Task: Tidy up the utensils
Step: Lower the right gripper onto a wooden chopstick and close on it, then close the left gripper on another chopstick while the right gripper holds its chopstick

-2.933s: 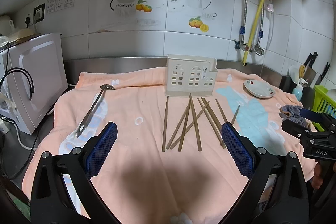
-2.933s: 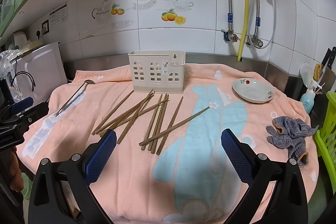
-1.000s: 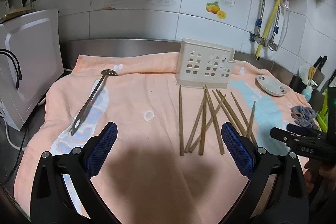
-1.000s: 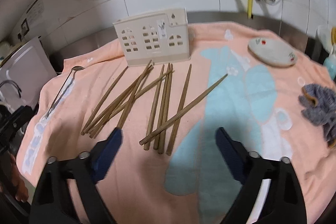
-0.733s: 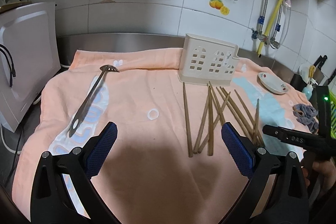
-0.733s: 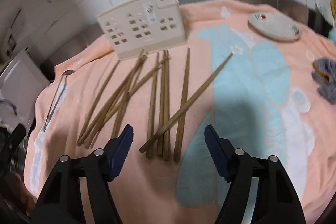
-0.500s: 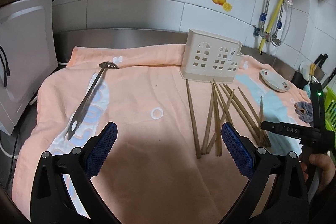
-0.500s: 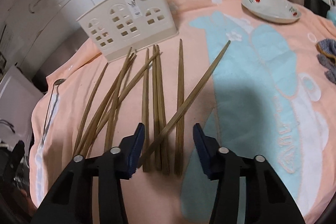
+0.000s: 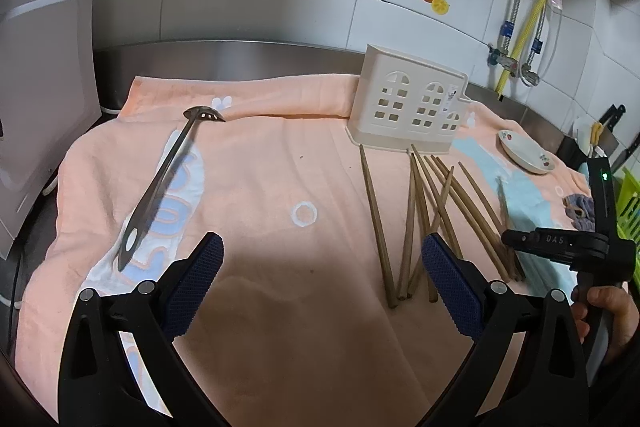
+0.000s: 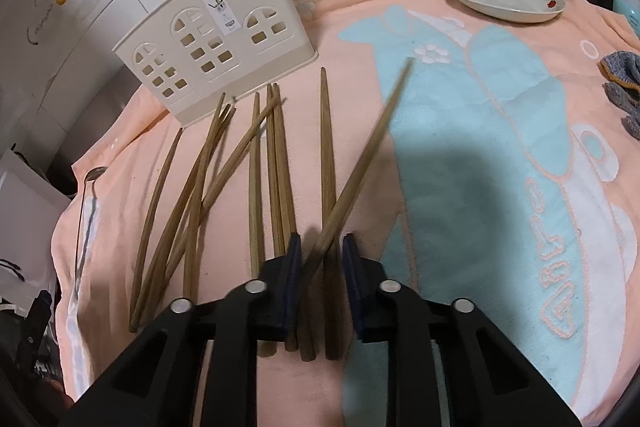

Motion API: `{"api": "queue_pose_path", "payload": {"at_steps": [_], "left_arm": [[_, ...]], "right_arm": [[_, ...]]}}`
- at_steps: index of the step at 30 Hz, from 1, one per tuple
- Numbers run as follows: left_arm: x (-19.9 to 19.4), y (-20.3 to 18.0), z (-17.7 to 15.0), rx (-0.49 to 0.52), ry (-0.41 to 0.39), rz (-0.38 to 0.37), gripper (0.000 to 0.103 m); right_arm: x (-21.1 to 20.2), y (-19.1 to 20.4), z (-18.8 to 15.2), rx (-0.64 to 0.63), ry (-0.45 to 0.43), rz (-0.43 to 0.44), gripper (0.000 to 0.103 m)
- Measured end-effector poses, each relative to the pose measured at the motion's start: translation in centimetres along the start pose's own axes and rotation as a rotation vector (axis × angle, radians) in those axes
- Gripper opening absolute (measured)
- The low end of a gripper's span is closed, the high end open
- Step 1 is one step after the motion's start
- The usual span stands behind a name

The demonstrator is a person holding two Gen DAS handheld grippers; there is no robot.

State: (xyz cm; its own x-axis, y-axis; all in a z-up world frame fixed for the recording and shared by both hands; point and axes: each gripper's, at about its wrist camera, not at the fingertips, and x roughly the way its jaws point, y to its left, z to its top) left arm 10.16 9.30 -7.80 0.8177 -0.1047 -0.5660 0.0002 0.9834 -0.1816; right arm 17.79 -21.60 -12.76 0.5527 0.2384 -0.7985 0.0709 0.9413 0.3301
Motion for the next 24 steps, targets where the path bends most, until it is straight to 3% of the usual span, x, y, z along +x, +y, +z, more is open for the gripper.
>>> {"api": "queue_pose_path", "payload": {"at_steps": [8, 14, 24], "left_arm": [[0.11, 0.22, -0.08, -0.012, 0.008, 0.006, 0.098], [0.23, -0.07, 0.00, -0.011, 0.012, 0.001, 0.098], [0.87, -0.30, -0.21, -0.026, 0.046, -0.032, 0.098]], "right_arm": [[-0.54, -0.46, -0.10, -0.016, -0.008, -0.011, 0.007], [-0.85, -0.46, -0.29, -0.102, -0.034, -0.098, 0.007], [-0.44, -0.25, -0.97, -0.204, -0.036, -0.136, 0.010]]}}
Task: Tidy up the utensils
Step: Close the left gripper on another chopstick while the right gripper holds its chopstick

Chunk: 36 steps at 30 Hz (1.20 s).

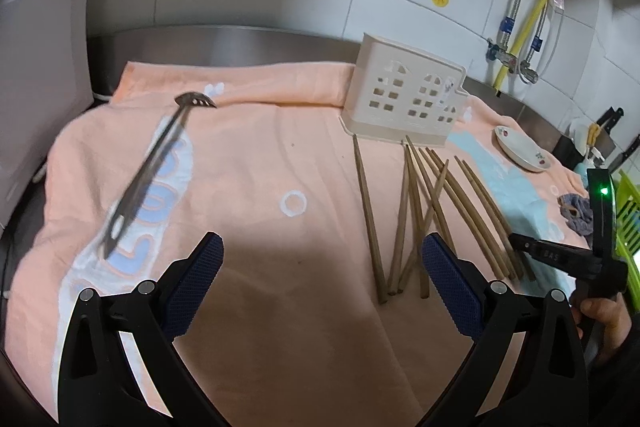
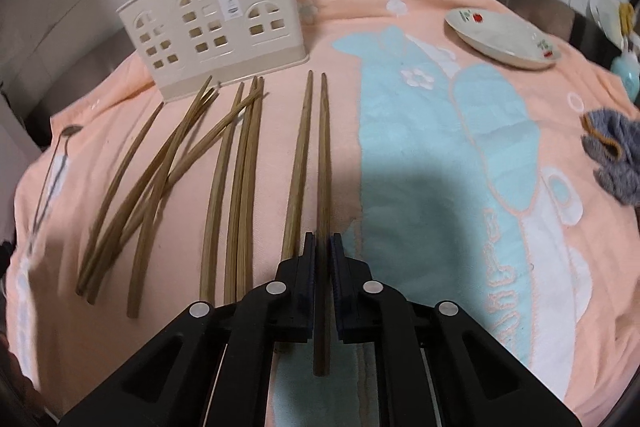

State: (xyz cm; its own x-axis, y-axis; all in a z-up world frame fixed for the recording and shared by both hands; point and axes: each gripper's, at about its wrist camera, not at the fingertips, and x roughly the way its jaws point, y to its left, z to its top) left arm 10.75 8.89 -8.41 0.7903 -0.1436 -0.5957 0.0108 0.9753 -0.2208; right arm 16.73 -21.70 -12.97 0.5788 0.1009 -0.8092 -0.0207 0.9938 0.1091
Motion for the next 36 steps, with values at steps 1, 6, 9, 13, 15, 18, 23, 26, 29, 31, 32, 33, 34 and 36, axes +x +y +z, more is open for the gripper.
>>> {"api": "queue_pose_path", "payload": {"at_steps": [1, 6, 9, 13, 15, 18, 23, 26, 29, 31, 32, 33, 34, 36], "left_arm": [[0.2, -0.1, -0.1, -0.002, 0.008, -0.005, 0.098], [1.0, -0.9, -0.3, 0.008, 0.034, -0.021, 0.098], [1.5, -1.8, -0.4, 0.019, 0.045, -0.046, 0.097], [2.2, -3.6, -0.4, 0.048, 0.066, -0.070, 0.096], [2.7, -4.9, -0.5, 0.065, 0.082, -0.100, 0.086], [3.5, -6.7, -0.7, 0.081, 0.109, -0.131, 0.076], [5.5, -9.4, -1.0, 0.089, 0.158, -0.163, 0.061], [7.0, -10.4, -1.2, 0.069, 0.192, -0.169, 0.053], [7.9, -10.8, -1.2, 0.050, 0.213, -0.187, 0.046], [8.6, -11.2, -1.3, 0.056, 0.224, -0.177, 0.045], [8.8, -11.3, -1.4, 0.055, 0.232, -0.173, 0.043], [9.1, -11.4, -1.4, 0.050, 0.239, -0.170, 0.042], [9.3, -11.4, -1.4, 0.047, 0.242, -0.169, 0.042], [9.7, -11.6, -1.4, 0.053, 0.248, -0.148, 0.040]], "right_arm": [[0.0, 0.1, -0.1, -0.014, -0.004, -0.001, 0.011], [-0.1, -0.2, -0.4, -0.010, -0.005, 0.025, 0.014], [-0.3, -0.3, -0.6, -0.019, -0.007, 0.039, 0.014], [-0.4, -0.8, -0.7, -0.018, -0.014, 0.050, 0.007], [-0.5, -1.0, -0.7, -0.012, -0.015, 0.065, 0.007], [-0.6, -1.2, -0.8, -0.023, -0.021, 0.075, 0.007], [-0.8, -1.4, -1.0, -0.053, -0.029, 0.088, 0.007], [-0.8, -1.6, -1.1, -0.069, -0.030, 0.103, 0.007], [-0.9, -1.7, -1.1, -0.081, -0.032, 0.121, 0.007], [-0.9, -1.9, -1.1, -0.089, -0.033, 0.131, 0.007], [-0.9, -1.9, -1.1, -0.095, -0.035, 0.135, 0.007], [-0.9, -1.9, -1.1, -0.099, -0.036, 0.138, 0.007], [-0.9, -1.9, -1.1, -0.099, -0.037, 0.143, 0.007], [-0.9, -2.0, -1.1, -0.104, -0.038, 0.151, 0.007]]}}
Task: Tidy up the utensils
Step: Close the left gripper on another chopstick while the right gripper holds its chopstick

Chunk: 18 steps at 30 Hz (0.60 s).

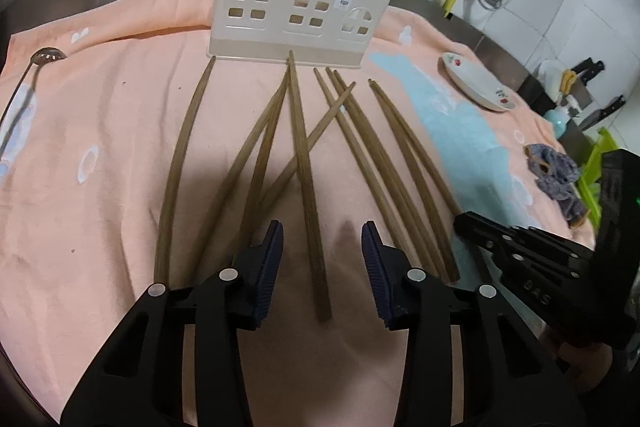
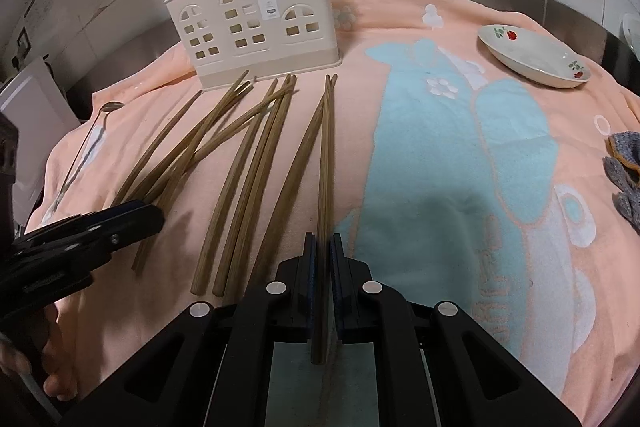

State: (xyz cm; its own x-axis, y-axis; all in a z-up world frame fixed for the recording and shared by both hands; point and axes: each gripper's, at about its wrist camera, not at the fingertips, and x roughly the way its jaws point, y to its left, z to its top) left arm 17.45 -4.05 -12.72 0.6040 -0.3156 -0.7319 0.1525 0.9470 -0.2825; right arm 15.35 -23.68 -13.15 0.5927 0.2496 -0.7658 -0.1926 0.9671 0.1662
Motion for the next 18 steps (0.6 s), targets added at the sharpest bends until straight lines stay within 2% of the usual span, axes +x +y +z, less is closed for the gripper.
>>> {"api": "queue_pose_path", "payload": {"at_steps": [7, 9, 15, 18], "left_arm": [[1.1, -0.4, 0.5, 0.017, 0.016, 0.041, 0.030], [1.2, -0.5, 0.6, 0.023, 0.021, 0.042, 0.019], [1.4, -0.9, 0.5, 0.052, 0.025, 0.092, 0.009], [1.5, -1.0, 0.6, 0.064, 0.026, 0.108, 0.008]], "right_arm": [[0.1, -0.3, 0.0, -0.009, -0.005, 0.020, 0.007], [0.1, -0.3, 0.0, -0.010, -0.006, 0.020, 0.007], [0.1, -0.3, -0.1, -0.012, -0.008, 0.020, 0.007], [0.1, -0.1, -0.1, -0.023, -0.013, 0.013, 0.007]]}}
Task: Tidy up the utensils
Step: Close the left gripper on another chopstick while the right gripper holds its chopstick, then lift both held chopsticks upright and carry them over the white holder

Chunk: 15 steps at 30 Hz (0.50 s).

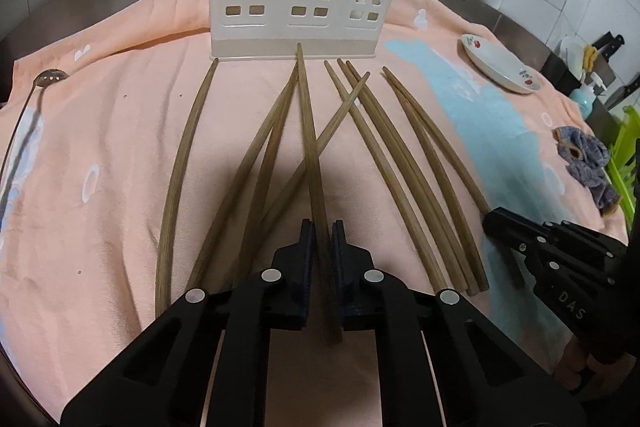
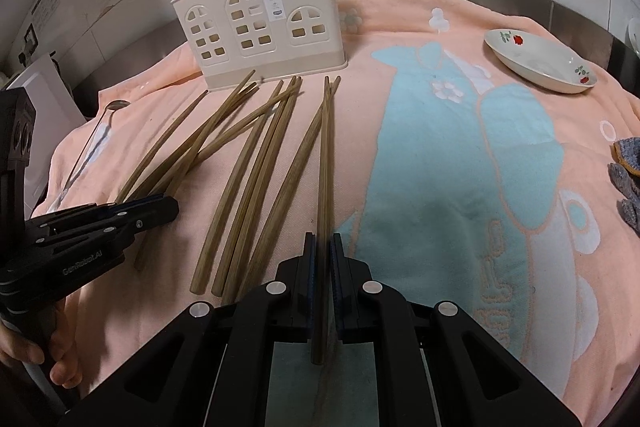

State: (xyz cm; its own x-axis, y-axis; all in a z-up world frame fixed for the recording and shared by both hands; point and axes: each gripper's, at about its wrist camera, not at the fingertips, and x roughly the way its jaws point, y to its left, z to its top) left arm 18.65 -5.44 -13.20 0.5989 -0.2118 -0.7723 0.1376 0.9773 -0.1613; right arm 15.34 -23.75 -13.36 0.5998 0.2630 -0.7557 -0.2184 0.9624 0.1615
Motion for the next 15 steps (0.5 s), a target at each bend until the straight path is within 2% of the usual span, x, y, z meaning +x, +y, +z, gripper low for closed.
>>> {"api": "queue_pose_path", "payload": {"at_steps": [7, 15], "left_arm": [[-1.7, -0.3, 0.5, 0.026, -0.044, 0.020, 0.006], [-5.6, -0.4, 2.0, 0.050, -0.143, 0.015, 0.006]], "right_arm": [[-0.7, 0.1, 0.1, -0.014, -0.020, -0.013, 0.007], [-3.8, 0.3, 2.0, -0.055, -0.117, -0.028, 0.007]]}}
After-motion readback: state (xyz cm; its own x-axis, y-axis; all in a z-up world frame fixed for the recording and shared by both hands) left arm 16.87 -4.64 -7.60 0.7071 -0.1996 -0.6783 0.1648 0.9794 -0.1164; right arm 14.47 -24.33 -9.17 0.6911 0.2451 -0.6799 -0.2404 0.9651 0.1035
